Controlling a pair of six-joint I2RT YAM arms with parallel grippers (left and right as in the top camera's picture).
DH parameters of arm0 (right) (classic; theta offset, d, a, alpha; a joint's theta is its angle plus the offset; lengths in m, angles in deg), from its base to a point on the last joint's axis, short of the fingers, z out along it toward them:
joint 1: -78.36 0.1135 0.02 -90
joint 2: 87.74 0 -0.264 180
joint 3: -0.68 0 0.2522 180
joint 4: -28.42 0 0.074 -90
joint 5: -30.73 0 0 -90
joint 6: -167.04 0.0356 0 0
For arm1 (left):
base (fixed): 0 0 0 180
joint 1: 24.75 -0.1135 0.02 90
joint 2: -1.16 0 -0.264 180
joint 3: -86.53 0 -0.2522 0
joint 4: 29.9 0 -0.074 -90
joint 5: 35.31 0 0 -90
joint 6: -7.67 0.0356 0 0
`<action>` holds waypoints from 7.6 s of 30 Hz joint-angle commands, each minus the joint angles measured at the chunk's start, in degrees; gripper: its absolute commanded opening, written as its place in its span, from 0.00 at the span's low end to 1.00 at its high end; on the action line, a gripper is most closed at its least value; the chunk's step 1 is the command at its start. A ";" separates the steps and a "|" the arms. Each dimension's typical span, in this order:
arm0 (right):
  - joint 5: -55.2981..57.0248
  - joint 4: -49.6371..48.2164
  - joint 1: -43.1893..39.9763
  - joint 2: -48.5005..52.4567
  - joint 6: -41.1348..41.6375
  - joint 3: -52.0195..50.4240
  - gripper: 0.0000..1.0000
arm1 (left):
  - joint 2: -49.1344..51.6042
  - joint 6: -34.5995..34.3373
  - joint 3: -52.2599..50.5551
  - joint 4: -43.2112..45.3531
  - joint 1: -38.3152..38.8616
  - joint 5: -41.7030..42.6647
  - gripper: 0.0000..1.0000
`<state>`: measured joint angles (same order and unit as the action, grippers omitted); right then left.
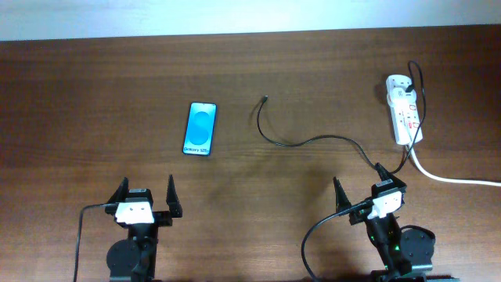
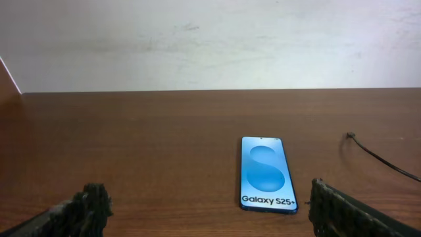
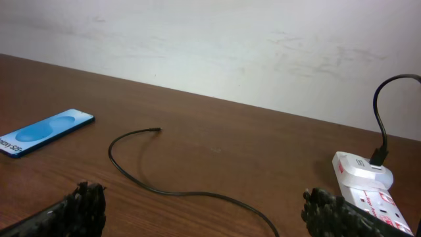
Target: Plug charger to phone and switch on socket
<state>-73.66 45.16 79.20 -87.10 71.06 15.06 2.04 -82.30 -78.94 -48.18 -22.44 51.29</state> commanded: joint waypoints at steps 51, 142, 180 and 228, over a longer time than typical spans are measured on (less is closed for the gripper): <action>2.97 -0.63 0.28 2.12 3.93 9.92 0.98 | 33.46 0.90 31.95 -9.79 0.28 -0.42 0.99; -10.05 59.98 0.28 88.56 3.08 83.97 0.98 | 134.31 -3.26 107.54 -58.80 9.90 5.14 0.68; -6.34 45.83 13.00 89.74 32.57 83.93 0.99 | 134.31 -56.39 129.13 -78.01 9.05 43.65 0.00; 1.40 22.29 26.97 104.00 40.96 83.93 0.35 | 134.31 -68.59 129.13 -72.32 9.68 53.29 0.00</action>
<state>-72.65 68.64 104.84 14.60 112.20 97.92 136.09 -150.38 48.56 -119.98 -12.87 102.63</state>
